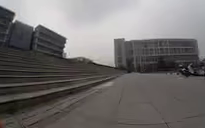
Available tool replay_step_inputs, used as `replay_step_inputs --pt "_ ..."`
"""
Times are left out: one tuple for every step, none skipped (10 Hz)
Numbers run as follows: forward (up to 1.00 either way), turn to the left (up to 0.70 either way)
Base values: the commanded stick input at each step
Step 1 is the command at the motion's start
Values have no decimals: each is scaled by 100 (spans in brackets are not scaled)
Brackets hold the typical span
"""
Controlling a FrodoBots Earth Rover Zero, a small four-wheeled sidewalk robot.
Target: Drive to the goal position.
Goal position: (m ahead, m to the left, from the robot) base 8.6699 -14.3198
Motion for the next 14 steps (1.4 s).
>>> replay_step_inputs --pt "70 -35" --pt "70 -35" --pt "70 -14" --pt "70 0" --pt "70 0" --pt "70 0" --pt "70 0" --pt "70 0" --pt "70 0" --pt "70 0" --pt "70 0" --pt "70 0" --pt "70 0" --pt "70 0"
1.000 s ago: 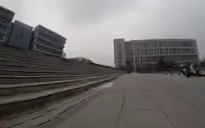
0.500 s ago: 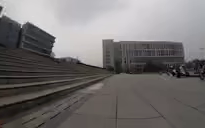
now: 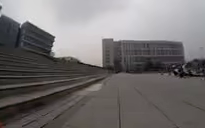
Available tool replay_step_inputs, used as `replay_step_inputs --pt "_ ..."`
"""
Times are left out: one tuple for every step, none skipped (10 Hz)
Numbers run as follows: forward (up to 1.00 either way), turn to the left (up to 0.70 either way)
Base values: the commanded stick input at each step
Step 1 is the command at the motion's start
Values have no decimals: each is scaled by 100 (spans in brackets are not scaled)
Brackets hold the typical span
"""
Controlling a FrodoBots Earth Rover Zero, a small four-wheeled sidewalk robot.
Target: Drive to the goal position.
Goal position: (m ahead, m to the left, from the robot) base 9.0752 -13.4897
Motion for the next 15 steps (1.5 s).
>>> replay_step_inputs --pt "70 0" --pt "70 0" --pt "70 0" --pt "70 0" --pt "70 0" --pt "70 0" --pt "70 0" --pt "70 0" --pt "70 0" --pt "70 0" --pt "70 0" --pt "70 0" --pt "70 0" --pt "70 0" --pt "70 0"
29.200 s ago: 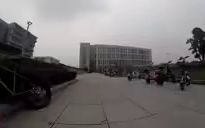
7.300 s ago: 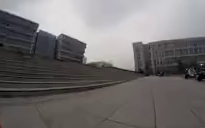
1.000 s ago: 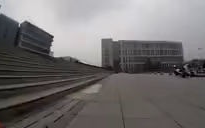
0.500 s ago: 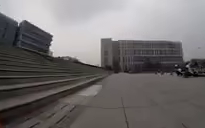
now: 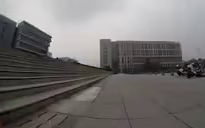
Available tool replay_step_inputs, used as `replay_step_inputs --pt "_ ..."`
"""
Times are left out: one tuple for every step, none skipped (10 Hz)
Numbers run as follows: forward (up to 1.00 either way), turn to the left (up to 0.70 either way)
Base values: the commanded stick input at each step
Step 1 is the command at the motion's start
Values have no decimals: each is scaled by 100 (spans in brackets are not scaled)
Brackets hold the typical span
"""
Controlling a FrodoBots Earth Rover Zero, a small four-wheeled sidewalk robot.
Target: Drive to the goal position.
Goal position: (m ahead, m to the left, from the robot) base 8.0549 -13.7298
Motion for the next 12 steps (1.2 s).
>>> replay_step_inputs --pt "70 0" --pt "70 0" --pt "70 0" --pt "70 0" --pt "70 0" --pt "70 0" --pt "70 0" --pt "70 0" --pt "70 0" --pt "70 0" --pt "70 0" --pt "70 0"
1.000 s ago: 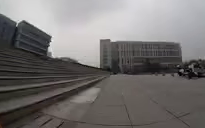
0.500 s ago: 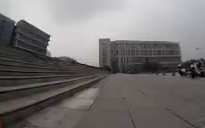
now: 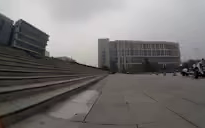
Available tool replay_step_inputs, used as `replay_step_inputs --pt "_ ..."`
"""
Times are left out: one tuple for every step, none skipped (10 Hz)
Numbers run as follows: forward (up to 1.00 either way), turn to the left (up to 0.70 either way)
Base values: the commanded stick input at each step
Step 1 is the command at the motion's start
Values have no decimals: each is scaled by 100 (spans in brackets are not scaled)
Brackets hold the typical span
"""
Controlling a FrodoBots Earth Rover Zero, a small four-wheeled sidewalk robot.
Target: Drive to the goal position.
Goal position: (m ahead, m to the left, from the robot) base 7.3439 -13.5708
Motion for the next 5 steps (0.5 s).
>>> replay_step_inputs --pt "70 0" --pt "70 0" --pt "70 0" --pt "70 0" --pt "70 0"
